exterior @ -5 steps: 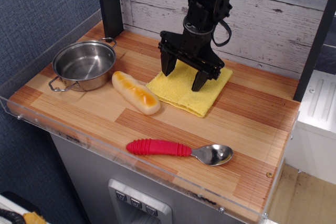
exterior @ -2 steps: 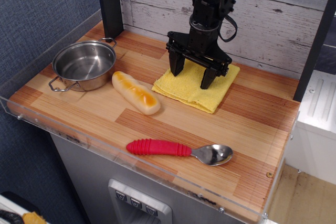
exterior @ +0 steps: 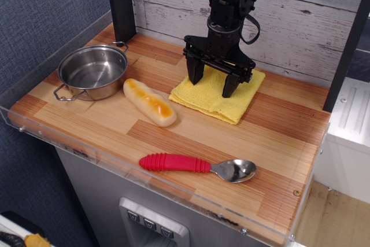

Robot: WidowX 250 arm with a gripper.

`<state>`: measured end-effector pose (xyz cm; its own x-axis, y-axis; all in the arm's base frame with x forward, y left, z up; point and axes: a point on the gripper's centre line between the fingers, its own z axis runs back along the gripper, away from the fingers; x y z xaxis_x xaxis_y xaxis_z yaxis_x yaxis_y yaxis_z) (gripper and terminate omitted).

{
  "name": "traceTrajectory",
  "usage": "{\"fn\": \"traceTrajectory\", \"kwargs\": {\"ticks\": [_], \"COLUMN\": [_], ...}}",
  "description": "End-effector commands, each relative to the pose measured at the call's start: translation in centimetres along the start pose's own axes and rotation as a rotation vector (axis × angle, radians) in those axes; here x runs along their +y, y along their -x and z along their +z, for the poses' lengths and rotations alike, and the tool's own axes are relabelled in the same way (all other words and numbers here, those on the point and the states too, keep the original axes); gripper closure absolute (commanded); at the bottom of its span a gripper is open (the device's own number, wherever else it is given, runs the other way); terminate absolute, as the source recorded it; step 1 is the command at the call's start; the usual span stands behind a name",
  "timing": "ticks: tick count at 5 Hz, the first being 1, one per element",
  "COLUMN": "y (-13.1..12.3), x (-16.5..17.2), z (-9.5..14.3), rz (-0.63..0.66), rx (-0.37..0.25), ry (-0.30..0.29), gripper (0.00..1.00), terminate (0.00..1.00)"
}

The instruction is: Move the yellow cloth to upper right side of the table

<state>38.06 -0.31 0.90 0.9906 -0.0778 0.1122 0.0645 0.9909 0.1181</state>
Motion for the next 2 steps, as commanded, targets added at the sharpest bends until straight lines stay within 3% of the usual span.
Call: {"fn": "traceTrajectory", "kwargs": {"ticks": [1,2], "y": [0.5,0.7], "x": [-4.7,-5.8], "z": [0.3,0.3], "rz": [-0.187,-0.223], "rx": [-0.038,-0.044], "ry": [-0.066,-0.070], "gripper": [0.00,0.00], "terminate": [0.00,0.00]}}
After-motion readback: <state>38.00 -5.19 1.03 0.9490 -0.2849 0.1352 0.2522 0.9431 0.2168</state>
